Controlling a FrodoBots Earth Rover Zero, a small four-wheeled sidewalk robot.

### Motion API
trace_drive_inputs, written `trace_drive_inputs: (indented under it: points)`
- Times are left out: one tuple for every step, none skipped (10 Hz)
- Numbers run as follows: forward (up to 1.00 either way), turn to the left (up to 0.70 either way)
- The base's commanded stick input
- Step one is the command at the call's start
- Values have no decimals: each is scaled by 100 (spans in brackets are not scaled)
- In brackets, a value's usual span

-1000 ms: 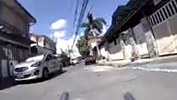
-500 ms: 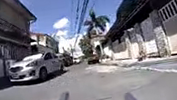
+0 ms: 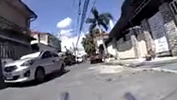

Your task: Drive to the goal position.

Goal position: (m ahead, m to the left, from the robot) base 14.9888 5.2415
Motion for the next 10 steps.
trace_drive_inputs:
  points:
    - [100,-26]
    - [100,0]
    - [100,0]
    - [100,6]
    - [100,10]
    - [100,0]
    - [100,0]
    - [100,8]
    - [100,9]
    - [100,9]
